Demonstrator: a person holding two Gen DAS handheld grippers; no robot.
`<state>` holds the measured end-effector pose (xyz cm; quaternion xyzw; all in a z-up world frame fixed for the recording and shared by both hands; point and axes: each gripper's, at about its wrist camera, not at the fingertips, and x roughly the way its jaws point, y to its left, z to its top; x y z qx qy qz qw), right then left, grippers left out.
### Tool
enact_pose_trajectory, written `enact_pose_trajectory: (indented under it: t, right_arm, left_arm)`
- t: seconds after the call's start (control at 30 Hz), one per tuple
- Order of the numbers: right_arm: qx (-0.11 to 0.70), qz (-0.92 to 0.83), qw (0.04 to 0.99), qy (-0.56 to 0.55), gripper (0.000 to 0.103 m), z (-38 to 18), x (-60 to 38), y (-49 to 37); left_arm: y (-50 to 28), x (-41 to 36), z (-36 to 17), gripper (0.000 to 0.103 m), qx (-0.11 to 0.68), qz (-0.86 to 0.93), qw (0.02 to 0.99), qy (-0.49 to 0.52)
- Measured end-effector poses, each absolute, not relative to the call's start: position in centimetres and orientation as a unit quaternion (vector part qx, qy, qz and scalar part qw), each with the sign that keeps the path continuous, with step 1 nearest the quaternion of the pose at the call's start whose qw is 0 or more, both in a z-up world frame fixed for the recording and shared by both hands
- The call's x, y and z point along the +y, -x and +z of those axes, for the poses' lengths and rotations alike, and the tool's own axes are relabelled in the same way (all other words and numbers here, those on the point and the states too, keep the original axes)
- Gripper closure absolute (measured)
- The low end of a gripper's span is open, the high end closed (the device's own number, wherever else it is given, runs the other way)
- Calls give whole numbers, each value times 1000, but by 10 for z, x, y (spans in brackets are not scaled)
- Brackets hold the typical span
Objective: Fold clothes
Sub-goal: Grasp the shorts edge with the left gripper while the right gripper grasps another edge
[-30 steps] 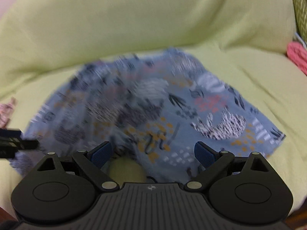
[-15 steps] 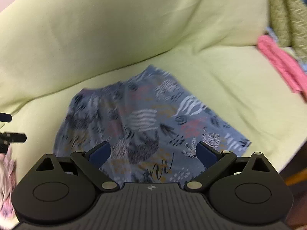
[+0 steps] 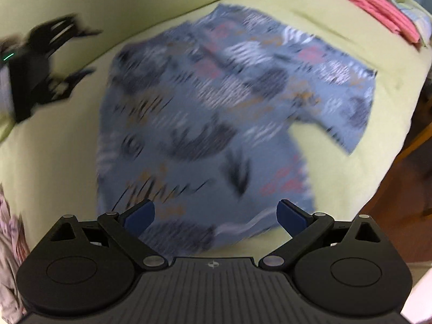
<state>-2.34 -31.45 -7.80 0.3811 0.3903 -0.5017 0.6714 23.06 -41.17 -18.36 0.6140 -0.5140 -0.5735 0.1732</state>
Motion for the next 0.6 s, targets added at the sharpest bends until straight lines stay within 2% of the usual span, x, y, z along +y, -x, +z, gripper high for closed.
enact_pose_trajectory:
  t: [0.13,0.33,0.4,0.43,0.47,0.5,0.6]
  right_arm:
    - [393,-512,667,-372,3,-89,-285,8]
    - [410,-528,662,-339,3,-92,-257,-1]
    - [417,-523,674,-313,3,-93,-247,-9]
    - [422,-519,681,-298,5,-94,-243,-15]
    - [427,-514,689,-282,8,-95,-238,-21]
    - [433,-505,701,-258,11,-96,-233,-30]
    - [455,-469,734,-184,26,-102,-214,-59]
  left_arm:
    - [-251,-427,-219,39,-593,-547,98,-583]
    - [-257,-448,-232,40,-631,-543,72,-550]
    - [-259,-455,-232,54,-634,-547,71,-542]
    - [-257,-458,-233,76,-634,-549,68,-541]
    - [-254,-461,-235,92,-633,-550,64,-540]
    - [-251,-464,-237,95,-633,-552,61,-539]
    - [-239,-467,-240,97,-631,-558,61,-536]
